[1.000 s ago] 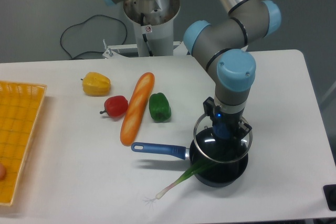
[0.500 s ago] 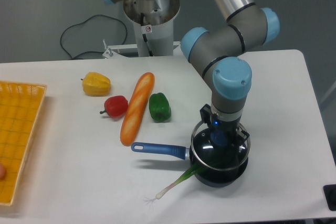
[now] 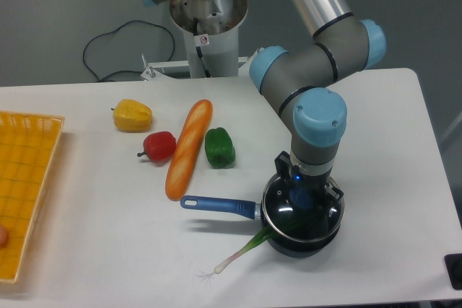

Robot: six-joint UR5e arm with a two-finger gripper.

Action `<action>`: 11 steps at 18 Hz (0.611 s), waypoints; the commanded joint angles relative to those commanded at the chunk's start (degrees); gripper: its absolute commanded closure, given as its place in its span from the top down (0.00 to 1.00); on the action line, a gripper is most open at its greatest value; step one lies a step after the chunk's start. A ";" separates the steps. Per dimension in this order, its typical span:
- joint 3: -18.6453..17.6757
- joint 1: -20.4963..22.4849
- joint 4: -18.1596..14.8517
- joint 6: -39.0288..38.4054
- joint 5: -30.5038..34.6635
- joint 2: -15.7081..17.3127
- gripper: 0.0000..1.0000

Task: Close the pot lid
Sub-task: 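Press and settle the glass lid onto the saucepan rim with the gripper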

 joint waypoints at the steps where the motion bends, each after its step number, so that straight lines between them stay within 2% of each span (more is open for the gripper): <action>1: 0.17 0.00 -0.09 -0.35 0.00 -0.09 0.59; 11: 0.26 -0.61 0.79 -0.97 0.09 -0.79 0.59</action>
